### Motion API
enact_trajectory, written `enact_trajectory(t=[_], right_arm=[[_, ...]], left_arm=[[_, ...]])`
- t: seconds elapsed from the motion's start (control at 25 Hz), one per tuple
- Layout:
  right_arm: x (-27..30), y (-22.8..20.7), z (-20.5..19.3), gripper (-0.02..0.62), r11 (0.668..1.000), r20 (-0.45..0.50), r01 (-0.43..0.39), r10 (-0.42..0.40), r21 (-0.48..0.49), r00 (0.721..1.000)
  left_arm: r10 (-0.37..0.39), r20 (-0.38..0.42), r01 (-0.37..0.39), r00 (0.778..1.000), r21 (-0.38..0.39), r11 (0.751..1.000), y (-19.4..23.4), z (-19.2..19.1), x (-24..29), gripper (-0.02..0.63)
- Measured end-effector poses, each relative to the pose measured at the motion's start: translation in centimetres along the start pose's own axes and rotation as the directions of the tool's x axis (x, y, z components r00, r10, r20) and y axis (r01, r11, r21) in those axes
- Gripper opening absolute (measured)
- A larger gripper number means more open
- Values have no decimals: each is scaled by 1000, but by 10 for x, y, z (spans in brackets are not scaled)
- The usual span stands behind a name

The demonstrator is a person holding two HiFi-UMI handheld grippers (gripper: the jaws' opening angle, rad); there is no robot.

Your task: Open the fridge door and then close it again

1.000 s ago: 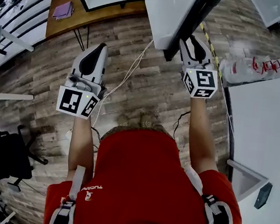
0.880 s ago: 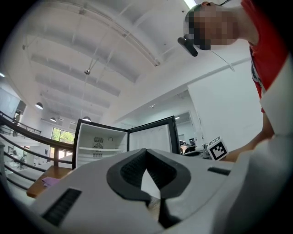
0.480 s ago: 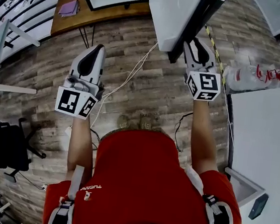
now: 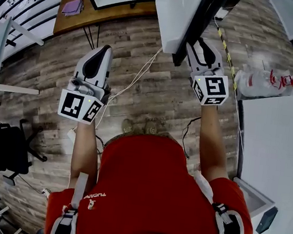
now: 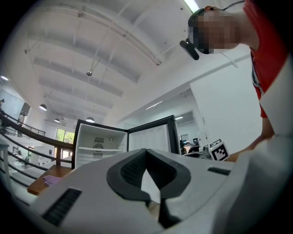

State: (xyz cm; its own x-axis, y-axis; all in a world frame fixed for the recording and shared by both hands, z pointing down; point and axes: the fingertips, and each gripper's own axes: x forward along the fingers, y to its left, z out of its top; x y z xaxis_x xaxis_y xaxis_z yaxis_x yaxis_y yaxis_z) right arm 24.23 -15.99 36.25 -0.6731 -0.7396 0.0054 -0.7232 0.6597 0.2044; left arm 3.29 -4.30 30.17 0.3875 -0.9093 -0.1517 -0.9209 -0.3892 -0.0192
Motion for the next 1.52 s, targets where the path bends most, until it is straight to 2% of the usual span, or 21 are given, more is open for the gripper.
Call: enact_trajectory(t=[0.44, 0.68, 0.92, 1.2, 1.52], right_arm=[[6, 10, 9, 161, 996, 58, -85, 85, 0, 995], [17, 22, 11, 176, 994, 83, -108, 107, 3, 991], [32, 48, 19, 186, 992, 117, -127, 126, 3, 985], [60, 83, 30, 213, 985, 122, -166, 170, -42, 978], [104, 124, 43, 265, 980, 138, -185, 194, -72, 971]], left_arm=[[63, 20, -63, 998, -1, 998, -23, -2, 12, 9], [86, -3, -86, 996, 12, 996, -26, -10, 13, 9], [108, 13, -109, 994, 20, 994, -11, -8, 15, 9], [128, 27, -129, 991, 12, 992, 15, -9, 18, 9], [135, 41, -136, 990, 7, 991, 67, -14, 19, 9]])
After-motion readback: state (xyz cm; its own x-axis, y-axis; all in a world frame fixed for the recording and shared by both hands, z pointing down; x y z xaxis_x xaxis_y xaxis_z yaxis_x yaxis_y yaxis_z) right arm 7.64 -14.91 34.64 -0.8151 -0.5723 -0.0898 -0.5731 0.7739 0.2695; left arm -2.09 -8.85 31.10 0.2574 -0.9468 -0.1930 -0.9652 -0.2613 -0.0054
